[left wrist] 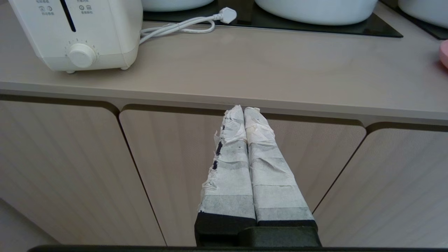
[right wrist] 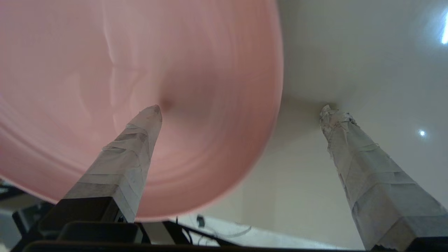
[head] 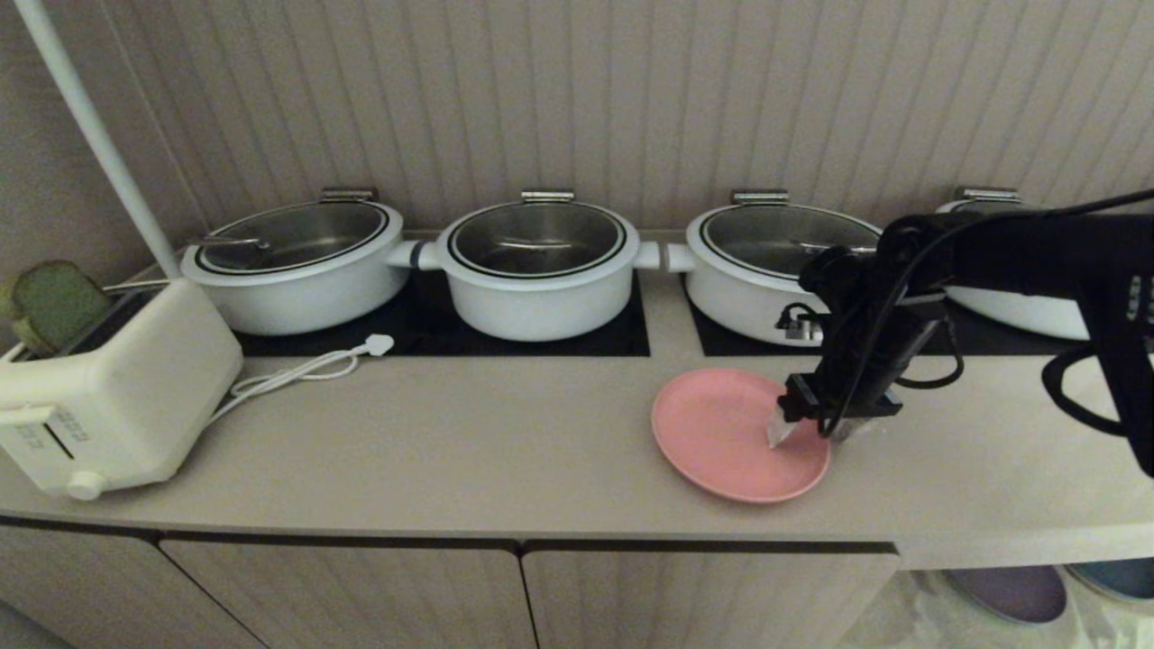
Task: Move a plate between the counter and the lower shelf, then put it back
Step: Pick up the plate
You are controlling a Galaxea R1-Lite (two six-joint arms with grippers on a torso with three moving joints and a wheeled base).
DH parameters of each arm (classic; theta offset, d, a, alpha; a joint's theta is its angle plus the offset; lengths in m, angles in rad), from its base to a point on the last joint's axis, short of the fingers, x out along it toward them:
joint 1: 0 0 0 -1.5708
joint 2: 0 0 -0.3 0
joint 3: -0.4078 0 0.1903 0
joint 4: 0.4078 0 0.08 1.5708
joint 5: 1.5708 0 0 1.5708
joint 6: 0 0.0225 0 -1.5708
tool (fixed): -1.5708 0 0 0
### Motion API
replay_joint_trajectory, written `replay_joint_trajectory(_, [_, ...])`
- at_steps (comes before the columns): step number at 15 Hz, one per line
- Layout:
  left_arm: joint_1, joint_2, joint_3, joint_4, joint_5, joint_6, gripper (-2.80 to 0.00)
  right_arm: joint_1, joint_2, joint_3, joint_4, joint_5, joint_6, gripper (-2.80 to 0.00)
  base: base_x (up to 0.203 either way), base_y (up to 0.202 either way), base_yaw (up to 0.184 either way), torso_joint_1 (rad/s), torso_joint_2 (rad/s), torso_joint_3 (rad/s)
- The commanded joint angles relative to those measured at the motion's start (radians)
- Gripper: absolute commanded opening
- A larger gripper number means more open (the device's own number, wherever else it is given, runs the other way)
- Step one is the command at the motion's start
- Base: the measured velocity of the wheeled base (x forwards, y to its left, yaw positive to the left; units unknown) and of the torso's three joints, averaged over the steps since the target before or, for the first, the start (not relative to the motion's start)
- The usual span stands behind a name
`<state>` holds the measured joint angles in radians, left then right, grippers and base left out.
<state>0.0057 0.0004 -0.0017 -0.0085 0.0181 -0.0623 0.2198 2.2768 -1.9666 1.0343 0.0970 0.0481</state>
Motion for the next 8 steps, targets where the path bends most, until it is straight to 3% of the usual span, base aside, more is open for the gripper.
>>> replay_joint_trajectory(1, [0.000, 0.001, 0.000, -0.001, 0.000, -0.001, -2.80, -0.002, 0.008, 0.000, -0.007, 0.001, 0.002, 0.00, 0.000, 0.000, 0.000, 0.000, 0.00, 0.000])
replay_joint_trajectory(5, [0.000, 0.001, 0.000, -0.001, 0.000, -0.001, -2.80, -0.011, 0.033, 0.000, -0.081, -0.072, 0.006, 0.00, 0.000, 0.000, 0.000, 0.000, 0.00, 0.000])
replay_joint_trajectory(8, [0.000, 0.001, 0.000, -0.001, 0.000, -0.001, -2.80, -0.011, 0.040, 0.000, -0.087, -0.072, 0.006, 0.00, 0.000, 0.000, 0.000, 0.000, 0.00, 0.000])
